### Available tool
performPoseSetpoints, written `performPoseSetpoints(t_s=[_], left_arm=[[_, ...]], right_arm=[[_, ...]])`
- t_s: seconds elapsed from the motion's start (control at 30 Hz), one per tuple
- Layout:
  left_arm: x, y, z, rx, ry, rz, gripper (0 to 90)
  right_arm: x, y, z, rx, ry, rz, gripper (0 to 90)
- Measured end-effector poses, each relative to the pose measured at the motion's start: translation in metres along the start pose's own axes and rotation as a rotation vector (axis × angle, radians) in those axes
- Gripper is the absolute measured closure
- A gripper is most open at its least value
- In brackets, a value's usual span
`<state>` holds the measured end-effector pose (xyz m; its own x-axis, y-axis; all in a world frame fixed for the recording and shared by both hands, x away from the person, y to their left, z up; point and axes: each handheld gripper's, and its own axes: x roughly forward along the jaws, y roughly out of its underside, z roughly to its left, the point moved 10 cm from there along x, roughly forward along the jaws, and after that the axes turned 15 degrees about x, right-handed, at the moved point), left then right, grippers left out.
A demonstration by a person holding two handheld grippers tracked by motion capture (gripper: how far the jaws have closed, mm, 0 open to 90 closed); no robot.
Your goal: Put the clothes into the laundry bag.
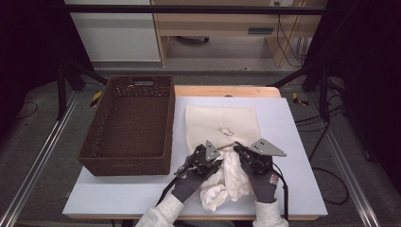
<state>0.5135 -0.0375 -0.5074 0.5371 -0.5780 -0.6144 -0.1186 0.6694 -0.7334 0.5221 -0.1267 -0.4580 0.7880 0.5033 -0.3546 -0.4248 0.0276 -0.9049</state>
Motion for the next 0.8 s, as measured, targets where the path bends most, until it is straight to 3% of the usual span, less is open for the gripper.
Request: performPoseSetpoints(t_s=[0.03, 0.2, 0.3, 0.37, 0.43, 0.47, 0.53, 0.67, 0.8], left_arm=[[-0.003, 0.0, -0.001, 0.003, -0.003, -0.011, 66.5], [-0.033, 0.003, 0.0, -0.011, -0.004, -0.054, 34.1], [-0.045, 0.017, 0.003, -0.024, -0.017, -0.037, 28.2], [-0.045, 0.024, 0.003, -0.055, 0.006, -0.036, 28.0], [-0.037, 0.031, -0.002, -0.09, 0.049, -0.017, 29.7], [-0.034, 0.033, -0.006, -0.108, 0.077, -0.011, 35.7], [-0.03, 0.033, -0.012, -0.104, 0.112, -0.004, 51.3], [-0.033, 0.028, -0.019, -0.054, 0.083, 0.014, 75.6], [-0.044, 0.008, -0.027, -0.037, 0.096, -0.058, 79.3]], right_arm=[[0.0, 0.001, 0.0, 0.002, -0.002, 0.002, 87.2], [0.001, 0.003, -0.001, -0.002, 0.0, 0.009, 87.2], [0.0, 0.003, -0.002, -0.001, 0.002, 0.011, 87.1], [0.0, 0.003, -0.002, -0.002, 0.002, 0.014, 87.1], [0.0, 0.004, -0.002, 0.002, 0.006, 0.017, 87.1], [0.001, 0.005, -0.003, 0.0, 0.009, 0.02, 87.1], [0.002, 0.006, -0.003, 0.005, 0.006, 0.024, 87.1], [0.004, 0.007, -0.003, 0.007, 0.007, 0.029, 87.2], [0.005, 0.008, -0.004, 0.012, 0.003, 0.028, 87.2]])
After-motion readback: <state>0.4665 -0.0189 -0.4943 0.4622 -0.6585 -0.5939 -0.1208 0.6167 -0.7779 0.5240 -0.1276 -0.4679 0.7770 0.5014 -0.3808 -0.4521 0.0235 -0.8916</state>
